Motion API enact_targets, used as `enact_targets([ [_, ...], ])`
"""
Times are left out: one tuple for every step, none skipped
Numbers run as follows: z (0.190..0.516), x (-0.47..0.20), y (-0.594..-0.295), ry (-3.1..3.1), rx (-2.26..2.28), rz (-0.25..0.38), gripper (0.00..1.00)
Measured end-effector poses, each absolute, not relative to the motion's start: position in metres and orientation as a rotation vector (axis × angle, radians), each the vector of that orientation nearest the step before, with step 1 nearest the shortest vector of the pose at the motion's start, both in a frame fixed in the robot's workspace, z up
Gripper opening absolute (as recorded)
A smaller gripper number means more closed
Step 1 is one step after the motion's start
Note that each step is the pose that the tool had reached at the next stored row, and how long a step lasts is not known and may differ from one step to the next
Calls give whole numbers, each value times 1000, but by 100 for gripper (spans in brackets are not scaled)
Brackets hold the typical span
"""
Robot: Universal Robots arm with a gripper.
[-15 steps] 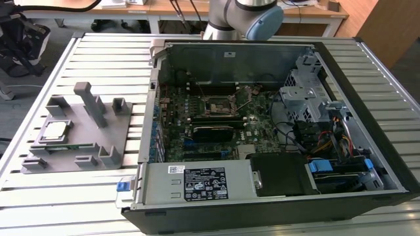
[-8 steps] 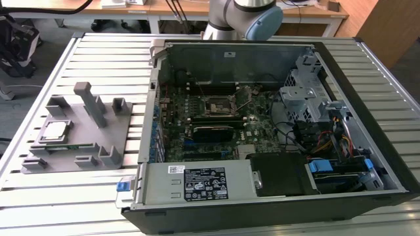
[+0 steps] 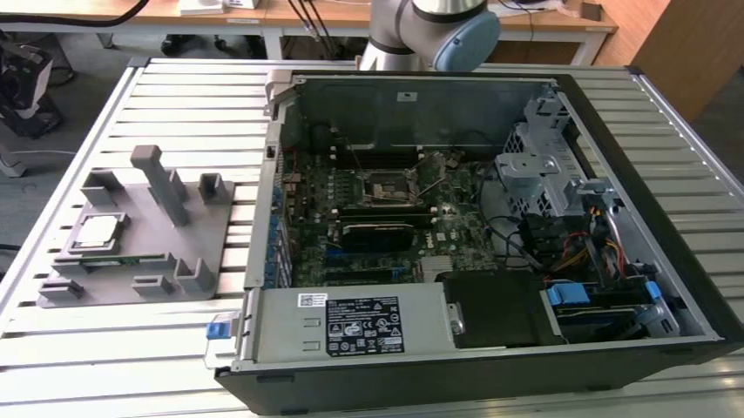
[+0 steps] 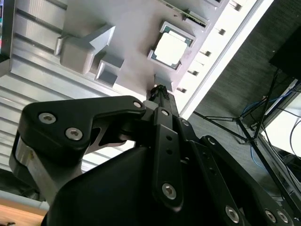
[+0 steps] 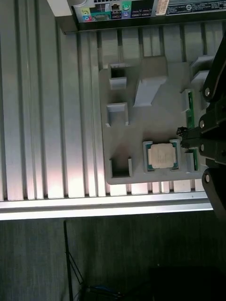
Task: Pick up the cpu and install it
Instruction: 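Reach for the cpu, then pick up the cpu and move it towards the insertion slot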
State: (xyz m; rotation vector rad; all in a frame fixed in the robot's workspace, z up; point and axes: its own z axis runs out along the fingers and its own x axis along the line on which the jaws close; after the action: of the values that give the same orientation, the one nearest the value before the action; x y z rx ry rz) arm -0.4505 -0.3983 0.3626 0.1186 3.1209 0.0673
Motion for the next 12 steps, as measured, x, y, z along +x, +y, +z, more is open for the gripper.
enact_targets([
  [363, -451, -398, 3121, 119, 67, 11],
  [362, -452, -398, 3121, 119, 67, 11],
  [362, -453, -398, 3122, 119, 67, 11],
  [362, -453, -398, 3123, 119, 67, 11],
  [362, -453, -398, 3125, 119, 67, 11],
  [362, -454, -398, 3126, 119, 67, 11],
  [362, -454, -398, 3128, 119, 68, 11],
  [361, -454, -398, 3131, 119, 68, 11],
  [360, -454, -398, 3132, 120, 68, 11],
  [359, -454, -398, 3134, 120, 68, 11],
  [357, -454, -398, 3135, 120, 67, 11],
  [356, -454, -398, 3135, 120, 66, 11],
])
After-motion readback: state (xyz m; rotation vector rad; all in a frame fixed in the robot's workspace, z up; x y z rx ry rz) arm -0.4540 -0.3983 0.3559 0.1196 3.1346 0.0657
